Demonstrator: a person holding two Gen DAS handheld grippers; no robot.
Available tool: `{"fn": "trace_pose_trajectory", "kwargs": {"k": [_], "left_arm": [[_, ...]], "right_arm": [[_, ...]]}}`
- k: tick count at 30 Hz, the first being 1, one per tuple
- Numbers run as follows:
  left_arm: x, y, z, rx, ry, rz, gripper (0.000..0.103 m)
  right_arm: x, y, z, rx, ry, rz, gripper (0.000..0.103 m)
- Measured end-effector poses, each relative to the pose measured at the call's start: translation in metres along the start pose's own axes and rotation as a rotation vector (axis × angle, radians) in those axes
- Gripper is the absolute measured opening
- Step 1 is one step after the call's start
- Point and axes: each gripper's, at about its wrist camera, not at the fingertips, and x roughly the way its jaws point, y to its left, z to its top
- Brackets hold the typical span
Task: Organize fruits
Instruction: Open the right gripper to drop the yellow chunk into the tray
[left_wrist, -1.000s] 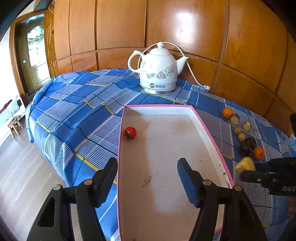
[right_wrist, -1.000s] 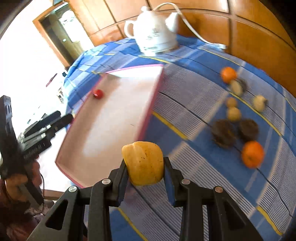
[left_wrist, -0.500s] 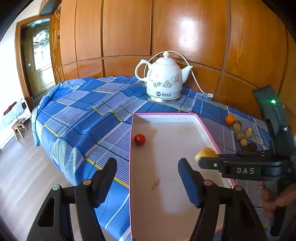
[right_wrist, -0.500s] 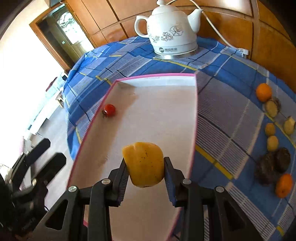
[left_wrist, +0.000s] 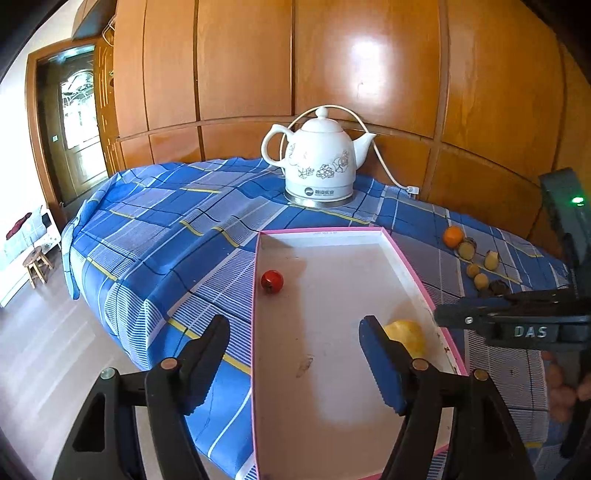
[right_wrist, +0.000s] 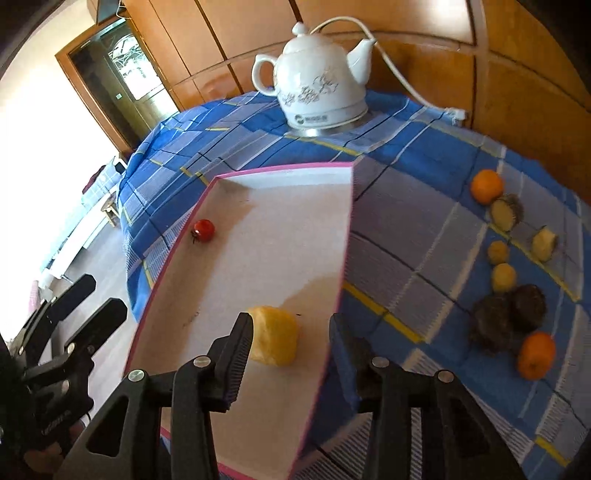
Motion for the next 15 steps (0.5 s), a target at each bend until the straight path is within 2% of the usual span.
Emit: {"fn": "trace_pose_trajectory", "kwargs": {"k": [15], "left_arm": [[0.005,-0.020,-0.004,0.053,0.037,-0.057,0.074]], "right_arm": [[-0.059,-0.060,-0.019,-0.024,-0.039,-0.198,0.045]]}}
